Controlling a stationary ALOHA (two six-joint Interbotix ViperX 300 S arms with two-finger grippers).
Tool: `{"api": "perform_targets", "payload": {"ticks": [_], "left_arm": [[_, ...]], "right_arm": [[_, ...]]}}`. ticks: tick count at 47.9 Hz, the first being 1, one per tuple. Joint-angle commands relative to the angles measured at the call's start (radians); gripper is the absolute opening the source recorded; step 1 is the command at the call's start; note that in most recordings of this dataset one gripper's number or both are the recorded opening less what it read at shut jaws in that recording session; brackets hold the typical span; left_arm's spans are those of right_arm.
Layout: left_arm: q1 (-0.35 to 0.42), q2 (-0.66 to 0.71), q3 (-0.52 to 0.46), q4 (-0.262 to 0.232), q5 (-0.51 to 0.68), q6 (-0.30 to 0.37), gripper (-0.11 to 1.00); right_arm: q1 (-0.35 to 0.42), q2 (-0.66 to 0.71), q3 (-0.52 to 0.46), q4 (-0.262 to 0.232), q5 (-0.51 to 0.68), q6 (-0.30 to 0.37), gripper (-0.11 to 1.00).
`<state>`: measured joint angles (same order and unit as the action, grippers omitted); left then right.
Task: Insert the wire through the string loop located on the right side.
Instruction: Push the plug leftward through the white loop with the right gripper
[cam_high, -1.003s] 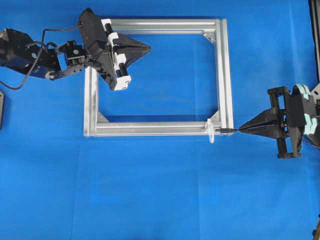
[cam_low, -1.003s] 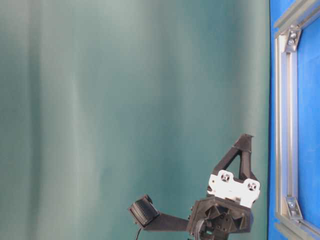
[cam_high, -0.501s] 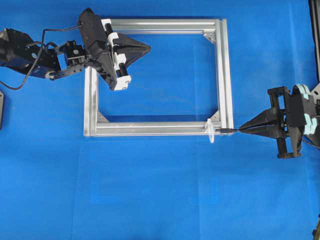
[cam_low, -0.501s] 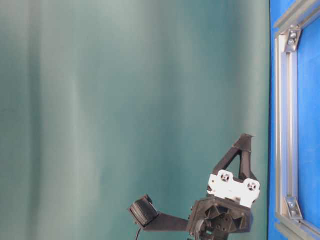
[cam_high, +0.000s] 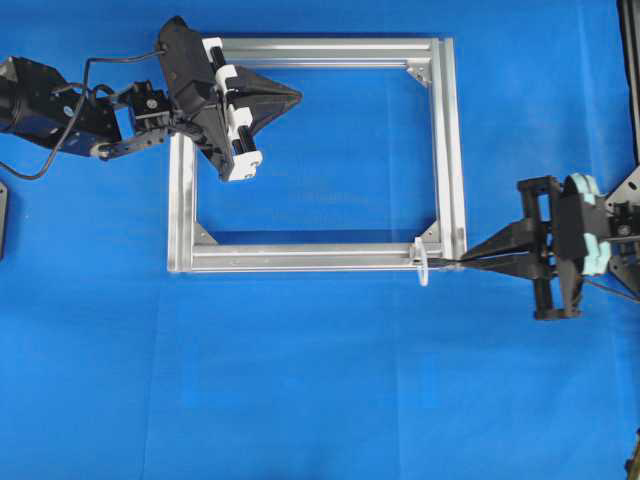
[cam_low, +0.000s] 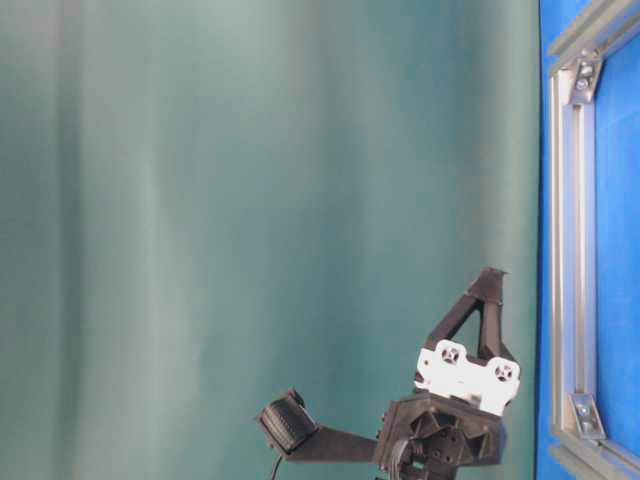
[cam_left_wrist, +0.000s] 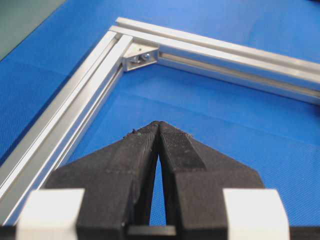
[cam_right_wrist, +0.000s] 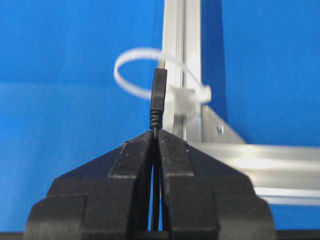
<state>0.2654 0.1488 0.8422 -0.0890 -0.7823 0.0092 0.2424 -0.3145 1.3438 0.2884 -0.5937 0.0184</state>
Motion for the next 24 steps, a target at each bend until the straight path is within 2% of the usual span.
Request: {"api": "perform_targets", "payload": {"ticks": [1,11,24], "left_arm": [[-0.003,-0.031,-0.018,0.003,-0.011,0.000,0.00],[-0.003,-0.031,-0.018,0.003,-0.011,0.000,0.00],[-0.014,-0.031,-0.018,0.003,-0.012,0.000,0.00]], "right_arm": [[-0.005,0.041,-0.046,0.002,-0.040,-0.002,-0.03],[-0.018,0.117,-0.103,0.002,-0.049,-0.002,-0.03],[-0.018,0.144,-0.129,0.002,-0.049,-0.002,-0.03]]}}
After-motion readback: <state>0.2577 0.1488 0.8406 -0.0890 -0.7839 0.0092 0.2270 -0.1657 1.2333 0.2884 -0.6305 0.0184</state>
